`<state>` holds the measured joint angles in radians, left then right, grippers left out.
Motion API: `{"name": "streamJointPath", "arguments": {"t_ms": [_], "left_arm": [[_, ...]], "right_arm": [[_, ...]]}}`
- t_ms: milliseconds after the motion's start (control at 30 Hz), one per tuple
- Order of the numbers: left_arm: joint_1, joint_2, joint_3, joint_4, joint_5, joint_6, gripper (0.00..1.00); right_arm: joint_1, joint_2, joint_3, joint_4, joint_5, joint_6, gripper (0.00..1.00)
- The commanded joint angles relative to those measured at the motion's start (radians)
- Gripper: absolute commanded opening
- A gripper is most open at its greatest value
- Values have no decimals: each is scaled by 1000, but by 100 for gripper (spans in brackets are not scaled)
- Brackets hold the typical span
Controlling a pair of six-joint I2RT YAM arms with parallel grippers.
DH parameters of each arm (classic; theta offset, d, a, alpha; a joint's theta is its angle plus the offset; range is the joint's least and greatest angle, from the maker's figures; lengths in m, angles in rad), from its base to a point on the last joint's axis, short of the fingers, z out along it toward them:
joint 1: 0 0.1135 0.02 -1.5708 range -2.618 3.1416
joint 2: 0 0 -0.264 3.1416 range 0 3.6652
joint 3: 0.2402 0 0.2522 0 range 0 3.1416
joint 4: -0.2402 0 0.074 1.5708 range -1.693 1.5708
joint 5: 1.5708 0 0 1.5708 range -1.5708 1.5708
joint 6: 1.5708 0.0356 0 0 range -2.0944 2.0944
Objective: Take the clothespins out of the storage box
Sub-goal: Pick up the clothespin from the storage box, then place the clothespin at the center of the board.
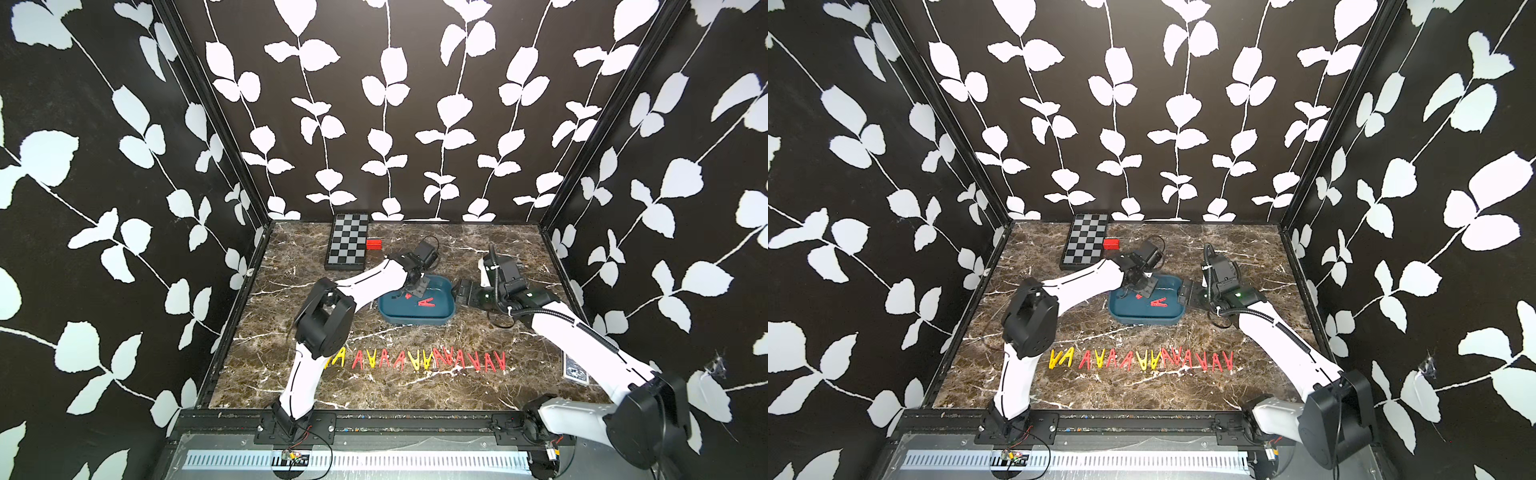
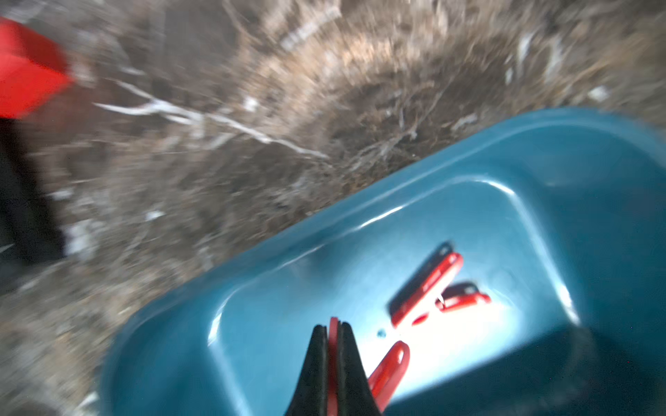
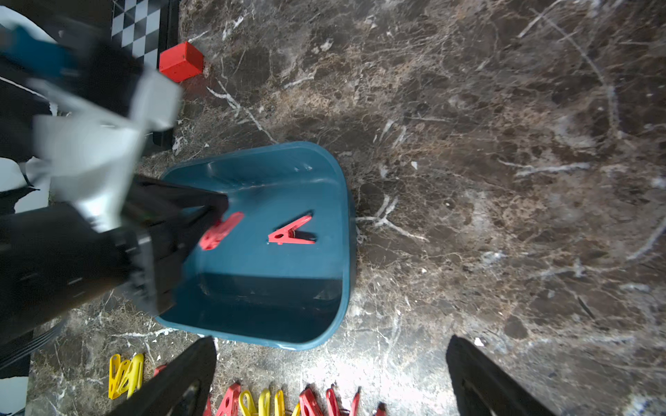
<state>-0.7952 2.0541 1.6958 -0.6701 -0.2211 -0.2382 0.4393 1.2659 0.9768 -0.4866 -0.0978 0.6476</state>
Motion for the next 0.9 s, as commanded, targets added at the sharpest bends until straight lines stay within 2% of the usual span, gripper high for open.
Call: {"name": "streamJointPath", "arguments": {"t_ms": [0,267,633,867], "left_arm": [[0,-107,-60,-31,-67,-34,0],[46,-316,-279,-37,-128,-120,0],[188,-629,-632,-58,-193,-269,1],[230,-757,-781,-121,-253,-374,2]], "right_arm": [[18,34,54,54,-23,-3,99],[77,150,145,82,-45,-19,99],[150,309,281,103,-80,-38,99],[188,391,343,123,-118,-46,99]]}}
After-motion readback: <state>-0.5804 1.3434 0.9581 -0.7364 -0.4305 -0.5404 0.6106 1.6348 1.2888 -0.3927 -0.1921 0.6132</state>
